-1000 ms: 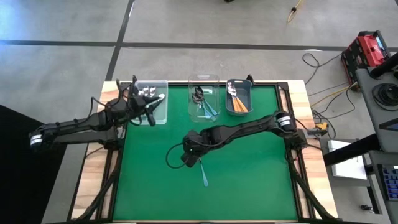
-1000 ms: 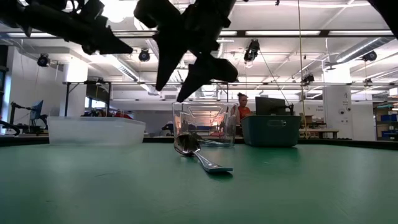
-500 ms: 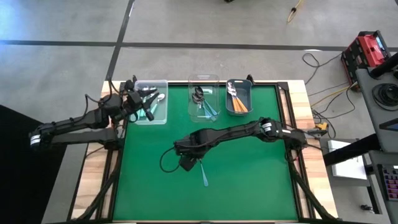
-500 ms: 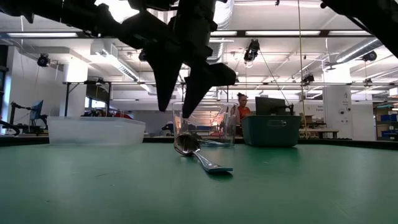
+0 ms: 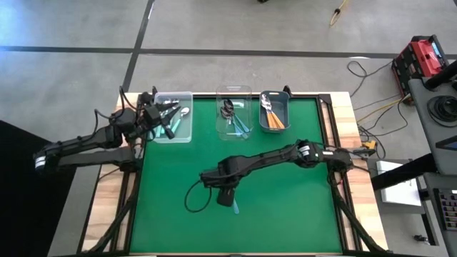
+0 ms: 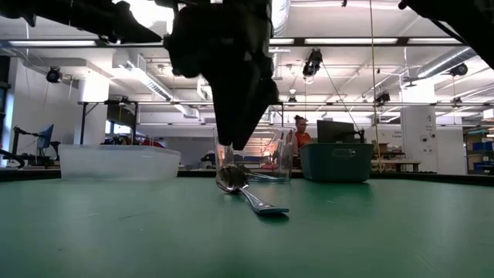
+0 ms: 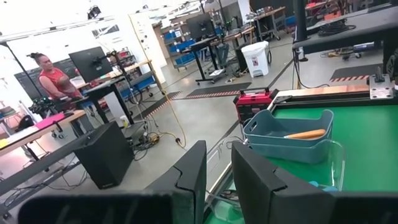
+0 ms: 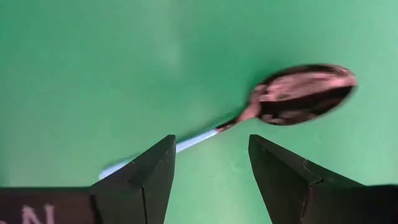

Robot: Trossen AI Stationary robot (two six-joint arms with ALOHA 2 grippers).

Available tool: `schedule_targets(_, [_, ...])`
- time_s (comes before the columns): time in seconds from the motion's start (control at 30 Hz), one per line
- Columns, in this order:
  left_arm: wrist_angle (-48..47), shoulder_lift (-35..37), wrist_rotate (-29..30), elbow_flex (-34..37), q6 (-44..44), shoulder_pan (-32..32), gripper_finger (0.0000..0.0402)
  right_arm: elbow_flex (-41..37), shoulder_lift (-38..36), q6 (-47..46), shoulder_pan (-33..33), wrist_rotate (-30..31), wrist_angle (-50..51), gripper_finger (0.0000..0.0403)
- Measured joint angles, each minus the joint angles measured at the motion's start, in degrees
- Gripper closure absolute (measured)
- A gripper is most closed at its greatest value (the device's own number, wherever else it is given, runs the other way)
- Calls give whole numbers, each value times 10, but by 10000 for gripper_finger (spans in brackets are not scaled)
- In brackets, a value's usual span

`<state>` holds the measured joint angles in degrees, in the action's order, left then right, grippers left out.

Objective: Sort silverware by color (type)
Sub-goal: Put the blue spoon into the transparent bin

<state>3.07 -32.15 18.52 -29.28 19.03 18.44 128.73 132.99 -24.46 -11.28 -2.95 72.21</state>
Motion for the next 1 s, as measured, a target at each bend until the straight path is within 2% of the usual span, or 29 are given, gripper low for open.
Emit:
schedule_targets(0.1, [-8, 10, 0, 0, 0, 0, 343, 0, 0, 49, -5, 10, 2, 209])
schedule_targets(0.27, [-37, 38, 0, 0, 13, 0, 343, -4, -1, 38, -5, 57, 10, 209])
schedule_targets(0.5, [-48, 99, 0, 1, 13, 0, 343, -20, -1, -191, -8, 74, 10, 209])
schedule_targets(0.7, [-51, 131, 0, 7, 9, 0, 343, -33, -1, -340, -5, 48, 10, 209])
schedule_targets(1.0, [-51, 139, 0, 8, 0, 0, 343, -54, -1, -375, 3, 44, -26, 209])
